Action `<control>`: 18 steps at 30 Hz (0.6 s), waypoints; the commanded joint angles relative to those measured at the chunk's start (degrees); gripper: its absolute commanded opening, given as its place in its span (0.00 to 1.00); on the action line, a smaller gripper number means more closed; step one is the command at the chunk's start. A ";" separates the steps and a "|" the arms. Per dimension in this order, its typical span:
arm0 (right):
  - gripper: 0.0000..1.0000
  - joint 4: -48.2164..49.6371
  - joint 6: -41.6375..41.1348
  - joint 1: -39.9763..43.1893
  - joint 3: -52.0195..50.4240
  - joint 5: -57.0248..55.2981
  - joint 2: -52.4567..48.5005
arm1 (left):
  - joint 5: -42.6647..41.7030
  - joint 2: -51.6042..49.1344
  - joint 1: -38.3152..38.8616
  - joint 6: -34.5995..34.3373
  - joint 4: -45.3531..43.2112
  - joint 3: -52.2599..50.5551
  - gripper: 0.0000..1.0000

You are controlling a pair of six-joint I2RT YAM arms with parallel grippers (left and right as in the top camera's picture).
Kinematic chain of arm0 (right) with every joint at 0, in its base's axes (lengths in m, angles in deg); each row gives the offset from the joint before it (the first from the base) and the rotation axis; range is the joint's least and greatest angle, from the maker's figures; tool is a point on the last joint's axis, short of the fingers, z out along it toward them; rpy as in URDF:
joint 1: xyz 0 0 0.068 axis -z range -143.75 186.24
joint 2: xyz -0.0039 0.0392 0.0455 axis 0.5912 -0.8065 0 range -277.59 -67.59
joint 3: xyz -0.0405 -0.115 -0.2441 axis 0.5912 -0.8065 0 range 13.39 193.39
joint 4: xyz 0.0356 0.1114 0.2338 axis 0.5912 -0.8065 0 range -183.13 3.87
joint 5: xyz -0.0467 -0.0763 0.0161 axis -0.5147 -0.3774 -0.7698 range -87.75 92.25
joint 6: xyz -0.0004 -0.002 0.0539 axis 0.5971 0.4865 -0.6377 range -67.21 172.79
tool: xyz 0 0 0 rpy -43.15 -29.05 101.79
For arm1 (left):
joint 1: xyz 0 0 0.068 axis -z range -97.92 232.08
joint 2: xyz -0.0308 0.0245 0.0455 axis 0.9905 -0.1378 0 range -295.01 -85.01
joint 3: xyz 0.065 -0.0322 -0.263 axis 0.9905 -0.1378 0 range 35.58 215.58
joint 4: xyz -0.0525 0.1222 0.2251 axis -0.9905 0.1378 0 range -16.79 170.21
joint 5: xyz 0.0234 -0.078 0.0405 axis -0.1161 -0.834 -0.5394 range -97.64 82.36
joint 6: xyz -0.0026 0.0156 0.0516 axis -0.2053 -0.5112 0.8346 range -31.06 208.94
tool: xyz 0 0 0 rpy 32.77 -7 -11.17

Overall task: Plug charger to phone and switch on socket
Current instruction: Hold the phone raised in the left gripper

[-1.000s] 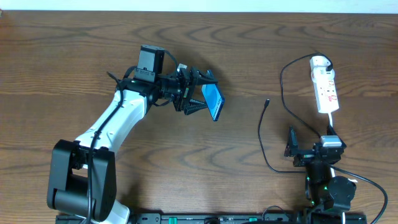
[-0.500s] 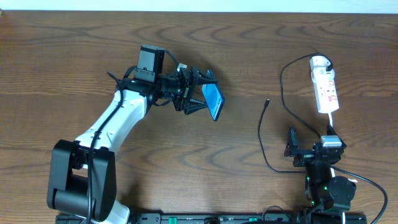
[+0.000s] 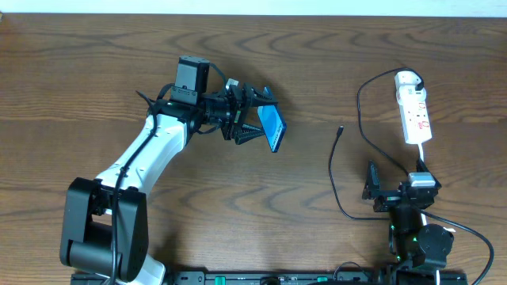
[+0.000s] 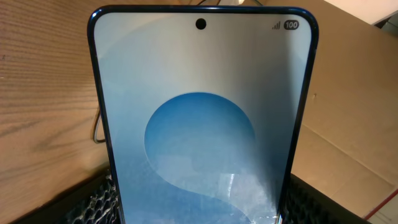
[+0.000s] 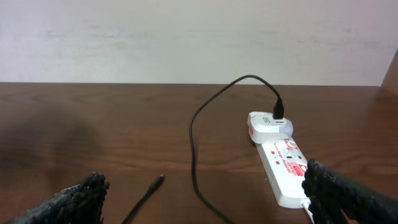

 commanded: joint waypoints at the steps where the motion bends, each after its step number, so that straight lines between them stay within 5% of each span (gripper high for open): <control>1: 0.99 -0.20 0.63 0.22 -0.11 0.35 0.35 | -3.98 1.92 -0.24 1.64 -0.35 0.22 0.76; 18: 0.99 -0.20 0.63 0.22 -0.11 0.37 0.35 | -6.86 1.92 -0.26 1.84 -0.48 0.22 0.76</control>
